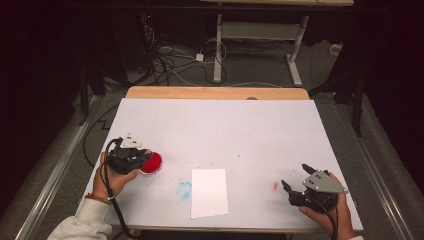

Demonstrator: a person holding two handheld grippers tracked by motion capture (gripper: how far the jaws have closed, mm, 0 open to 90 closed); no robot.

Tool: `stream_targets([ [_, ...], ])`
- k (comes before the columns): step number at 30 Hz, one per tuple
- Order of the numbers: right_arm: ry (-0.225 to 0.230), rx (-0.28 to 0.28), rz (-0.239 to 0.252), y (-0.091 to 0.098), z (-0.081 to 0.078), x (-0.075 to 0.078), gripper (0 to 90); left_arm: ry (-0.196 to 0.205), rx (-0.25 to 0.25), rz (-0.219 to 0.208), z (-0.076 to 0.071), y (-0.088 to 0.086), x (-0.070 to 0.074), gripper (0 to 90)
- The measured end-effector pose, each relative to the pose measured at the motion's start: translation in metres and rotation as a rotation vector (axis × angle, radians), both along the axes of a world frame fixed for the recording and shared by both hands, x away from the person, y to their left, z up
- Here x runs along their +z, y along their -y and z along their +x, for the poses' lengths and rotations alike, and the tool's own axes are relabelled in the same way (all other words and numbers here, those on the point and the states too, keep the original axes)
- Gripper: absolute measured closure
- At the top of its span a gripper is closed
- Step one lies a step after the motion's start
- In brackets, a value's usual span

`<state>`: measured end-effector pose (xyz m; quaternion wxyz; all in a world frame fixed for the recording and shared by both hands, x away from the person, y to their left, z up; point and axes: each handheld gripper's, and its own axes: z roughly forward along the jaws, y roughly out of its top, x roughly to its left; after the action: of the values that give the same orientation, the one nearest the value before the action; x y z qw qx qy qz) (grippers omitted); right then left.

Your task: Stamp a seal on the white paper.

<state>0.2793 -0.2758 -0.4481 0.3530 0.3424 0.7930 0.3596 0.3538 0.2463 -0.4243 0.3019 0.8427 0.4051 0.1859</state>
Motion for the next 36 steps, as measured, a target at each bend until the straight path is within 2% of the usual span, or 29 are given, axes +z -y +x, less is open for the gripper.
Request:
stream_targets([
  [3,0.002,0.003,-0.006,0.000,-0.001,0.000,19.8,0.007,-0.014,0.009,-0.003,0.004,0.006,73.9],
  [9,-0.005,0.000,-0.008,0.002,0.000,-0.001,19.8,0.032,-0.051,-0.022,-0.009,0.008,0.018,74.0],
  [13,-0.006,-0.002,-0.007,0.003,0.000,-0.002,19.8,0.038,-0.080,-0.022,-0.014,0.014,0.024,73.9],
  [22,-0.007,-0.006,-0.007,0.003,0.000,-0.002,19.8,0.038,-0.146,-0.019,-0.019,0.030,0.028,73.9],
  [28,-0.010,-0.011,-0.002,0.003,0.001,-0.002,19.9,0.039,-0.194,-0.036,-0.021,0.044,0.030,73.9],
  [31,-0.006,-0.008,-0.004,0.004,0.000,-0.002,19.9,0.028,-0.233,-0.053,-0.023,0.053,0.030,73.9],
  [36,0.001,-0.008,-0.003,0.004,0.000,-0.001,19.8,0.024,-0.291,-0.055,-0.028,0.071,0.032,73.8],
])
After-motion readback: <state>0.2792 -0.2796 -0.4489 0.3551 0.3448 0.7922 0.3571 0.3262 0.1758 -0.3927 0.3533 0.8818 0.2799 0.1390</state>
